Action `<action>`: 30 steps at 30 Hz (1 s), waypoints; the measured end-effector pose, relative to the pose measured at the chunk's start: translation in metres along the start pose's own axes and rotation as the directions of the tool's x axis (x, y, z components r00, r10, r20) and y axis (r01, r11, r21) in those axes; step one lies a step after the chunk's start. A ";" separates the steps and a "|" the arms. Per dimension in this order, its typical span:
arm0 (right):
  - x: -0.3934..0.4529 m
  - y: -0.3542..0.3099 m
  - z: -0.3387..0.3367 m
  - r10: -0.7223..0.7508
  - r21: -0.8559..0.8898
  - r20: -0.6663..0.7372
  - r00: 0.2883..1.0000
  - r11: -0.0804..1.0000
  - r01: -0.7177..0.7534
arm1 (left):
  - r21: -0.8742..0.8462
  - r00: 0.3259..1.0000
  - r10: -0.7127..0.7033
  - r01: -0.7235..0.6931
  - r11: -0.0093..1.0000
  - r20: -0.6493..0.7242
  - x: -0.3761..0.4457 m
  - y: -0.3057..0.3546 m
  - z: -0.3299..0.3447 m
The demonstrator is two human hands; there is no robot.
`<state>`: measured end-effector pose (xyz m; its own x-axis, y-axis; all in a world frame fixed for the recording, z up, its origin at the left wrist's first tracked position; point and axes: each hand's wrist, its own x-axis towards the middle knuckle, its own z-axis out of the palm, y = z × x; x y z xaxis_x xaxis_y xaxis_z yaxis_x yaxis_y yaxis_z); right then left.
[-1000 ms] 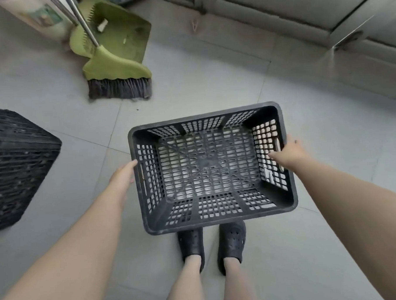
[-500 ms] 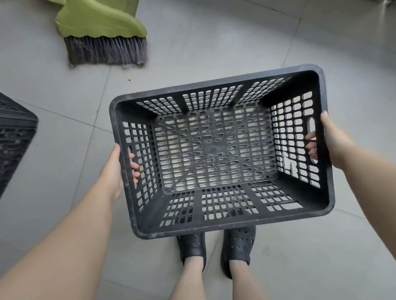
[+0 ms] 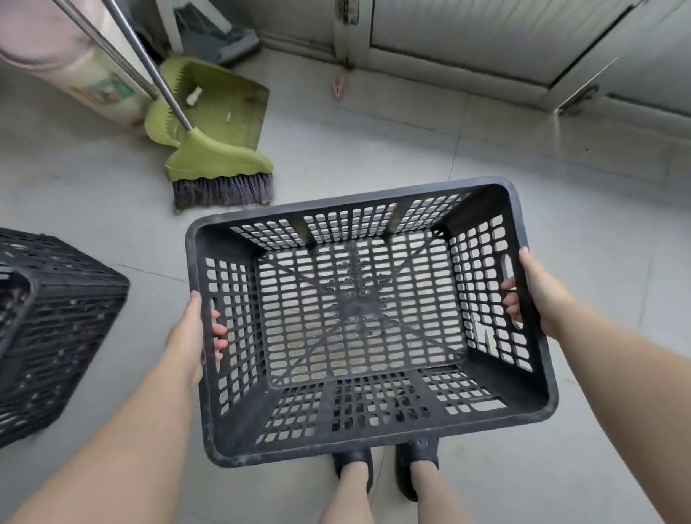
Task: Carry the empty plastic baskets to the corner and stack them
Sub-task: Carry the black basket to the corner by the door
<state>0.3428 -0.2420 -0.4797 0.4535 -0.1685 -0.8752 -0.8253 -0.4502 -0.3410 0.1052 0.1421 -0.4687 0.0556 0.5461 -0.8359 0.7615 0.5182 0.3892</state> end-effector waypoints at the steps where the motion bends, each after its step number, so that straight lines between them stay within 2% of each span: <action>1: -0.020 -0.007 -0.006 -0.009 0.017 -0.002 1.000 1.000 0.009 | 0.007 1.000 0.012 -0.013 1.000 0.003 -0.016 0.012 -0.009; 10: -0.204 -0.048 -0.089 -0.068 0.187 -0.061 0.996 0.979 0.078 | 0.035 0.985 0.144 -0.148 0.988 0.093 -0.172 0.116 -0.070; 16: -0.278 -0.041 -0.143 -0.091 0.375 -0.169 0.981 0.915 0.150 | 0.044 0.945 0.236 -0.252 0.967 0.226 -0.248 0.174 -0.070; 22: -0.317 -0.023 -0.189 -0.019 0.478 -0.409 0.912 0.847 0.232 | 0.115 0.883 0.386 -0.427 0.897 0.267 -0.326 0.220 -0.027; 26: -0.328 -0.007 -0.229 0.054 0.567 -0.468 0.882 0.784 0.252 | 0.157 0.836 0.452 -0.515 0.843 0.311 -0.371 0.243 0.022; 30: -0.328 0.012 -0.275 0.132 0.641 -0.484 0.865 0.726 0.249 | 0.208 0.809 0.441 -0.544 0.813 0.389 -0.411 0.256 0.083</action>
<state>0.2769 -0.4329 -0.1026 0.4465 -0.6299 -0.6355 -0.7022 0.1935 -0.6851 0.3305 -0.0044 -0.0572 0.6320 0.4142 -0.6550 0.7235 -0.0127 0.6902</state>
